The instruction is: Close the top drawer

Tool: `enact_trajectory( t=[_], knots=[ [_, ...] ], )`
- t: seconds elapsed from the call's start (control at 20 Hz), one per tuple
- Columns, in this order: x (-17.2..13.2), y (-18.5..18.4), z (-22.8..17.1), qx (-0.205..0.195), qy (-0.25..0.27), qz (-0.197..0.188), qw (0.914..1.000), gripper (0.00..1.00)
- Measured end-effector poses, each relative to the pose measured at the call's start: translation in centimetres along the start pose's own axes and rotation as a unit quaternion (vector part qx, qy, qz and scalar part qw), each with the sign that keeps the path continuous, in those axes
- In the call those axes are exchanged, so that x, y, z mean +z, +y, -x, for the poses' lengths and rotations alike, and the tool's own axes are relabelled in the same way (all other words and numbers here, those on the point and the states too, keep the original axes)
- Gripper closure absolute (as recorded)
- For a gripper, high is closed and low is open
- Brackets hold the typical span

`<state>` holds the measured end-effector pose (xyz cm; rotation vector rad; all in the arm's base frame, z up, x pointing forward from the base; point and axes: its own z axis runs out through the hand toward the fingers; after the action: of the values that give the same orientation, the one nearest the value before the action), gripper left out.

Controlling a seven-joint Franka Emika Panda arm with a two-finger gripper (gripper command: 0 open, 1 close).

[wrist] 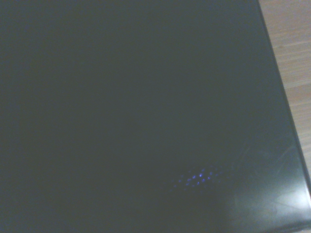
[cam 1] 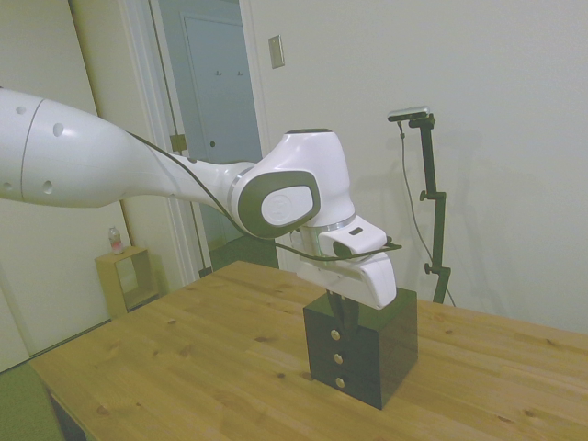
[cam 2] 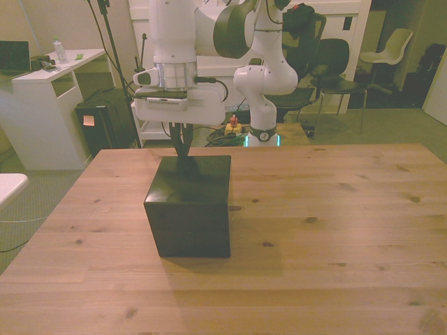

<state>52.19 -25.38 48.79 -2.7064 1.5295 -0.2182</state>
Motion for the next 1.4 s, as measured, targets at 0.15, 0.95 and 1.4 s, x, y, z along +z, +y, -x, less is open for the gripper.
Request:
enact_trajectory(
  t=[0.15,0.95,1.4],
  knots=[
    [0.0,0.0,0.0,0.000,0.000,0.000,1.0000,1.00],
    [-0.7,-4.8,5.9,-0.038,-0.010,-0.001,0.9992,1.00],
    [-3.2,-7.4,13.6,-0.059,0.001,-0.007,0.9982,1.00]
  ],
)
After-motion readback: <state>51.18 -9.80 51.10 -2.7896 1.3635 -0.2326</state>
